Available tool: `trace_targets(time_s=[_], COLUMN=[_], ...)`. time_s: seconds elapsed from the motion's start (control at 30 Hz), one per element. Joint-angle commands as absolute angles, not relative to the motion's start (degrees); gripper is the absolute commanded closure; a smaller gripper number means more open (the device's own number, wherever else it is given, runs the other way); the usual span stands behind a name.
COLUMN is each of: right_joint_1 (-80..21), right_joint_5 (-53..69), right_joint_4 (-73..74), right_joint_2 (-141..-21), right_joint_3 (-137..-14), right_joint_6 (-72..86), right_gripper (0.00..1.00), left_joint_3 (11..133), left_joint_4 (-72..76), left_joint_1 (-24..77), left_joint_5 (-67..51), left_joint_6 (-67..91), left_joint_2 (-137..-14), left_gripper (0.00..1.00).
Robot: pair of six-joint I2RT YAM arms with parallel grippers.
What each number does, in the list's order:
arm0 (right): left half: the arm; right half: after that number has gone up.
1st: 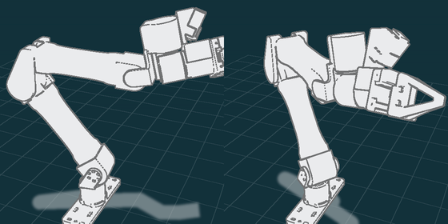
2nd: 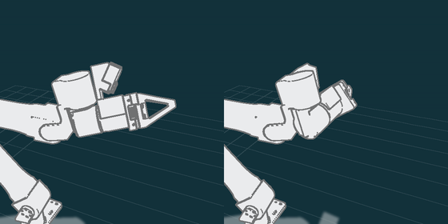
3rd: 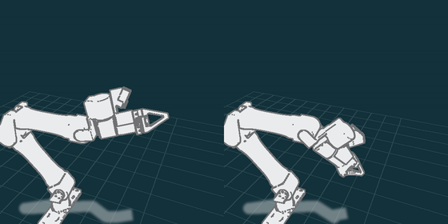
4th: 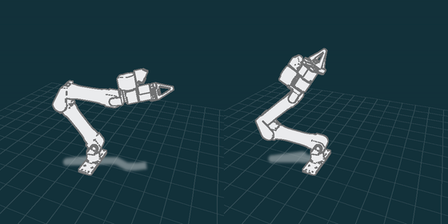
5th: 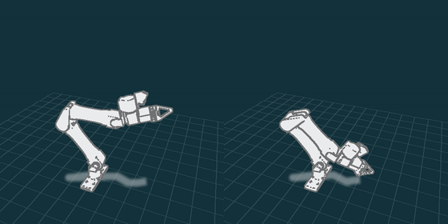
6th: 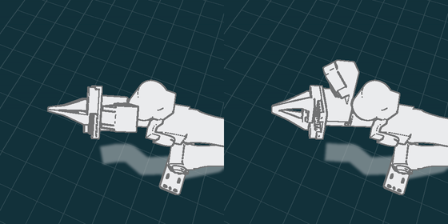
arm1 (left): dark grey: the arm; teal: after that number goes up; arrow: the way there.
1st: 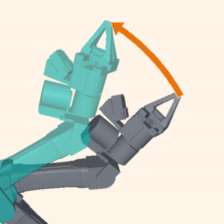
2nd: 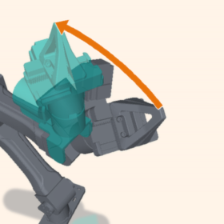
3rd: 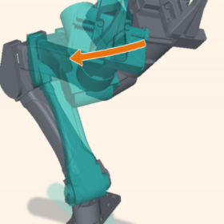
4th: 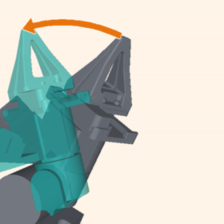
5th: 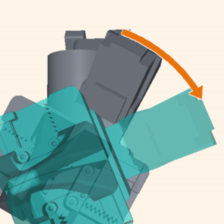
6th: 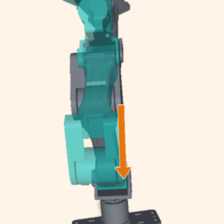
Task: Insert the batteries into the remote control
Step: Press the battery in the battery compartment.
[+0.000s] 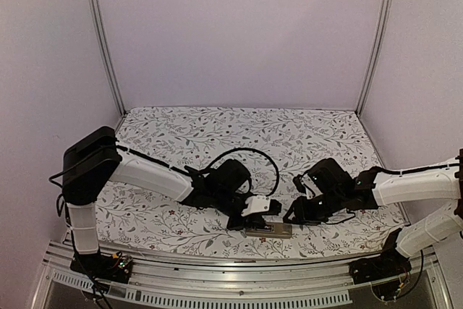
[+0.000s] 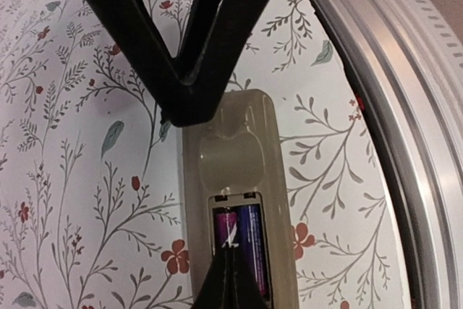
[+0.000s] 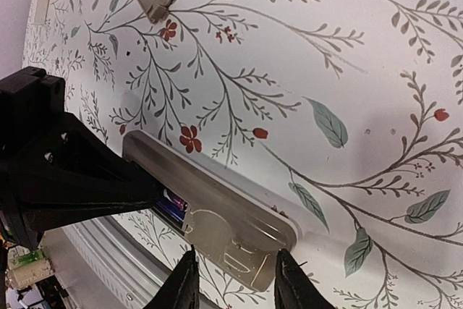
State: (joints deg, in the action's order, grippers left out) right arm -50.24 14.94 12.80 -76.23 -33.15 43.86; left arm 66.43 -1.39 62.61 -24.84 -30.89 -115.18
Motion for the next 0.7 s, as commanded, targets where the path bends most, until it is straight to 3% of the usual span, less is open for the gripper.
trace_targets(time_s=[0.0, 0.13, 0.23, 0.47, 0.67], right_joint_1=[-50.3, -50.0, -50.4, -56.6, -59.0], right_joint_5=[11.7, 11.9, 13.8, 17.4, 16.9], right_joint_4=[16.8, 18.0, 17.4, 16.2, 19.2], right_joint_2=[-74.2, -74.4, -76.0, -87.8, -95.3], right_joint_3=[-36.3, -39.3, -42.0, -49.3, -54.4], right_joint_6=[41.2, 38.1, 34.5, 28.8, 27.5], right_gripper=[0.65, 0.67, 0.78, 0.99, 1.00], left_joint_3=[60.2, 54.2, 46.9, 31.4, 25.6], left_joint_4=[9.4, 24.4, 36.3, 43.2, 44.6], left_joint_1=[59.9, 56.2, 52.9, 49.2, 48.2], left_joint_5=[-24.8, -28.4, -27.0, -1.8, 12.9], left_joint_6=[-21.4, -13.6, -6.6, -0.4, 3.9], left_joint_2=[-107.9, -98.2, -90.8, -75.9, -71.1], left_gripper=[1.00, 0.97, 0.95, 0.68, 0.53])
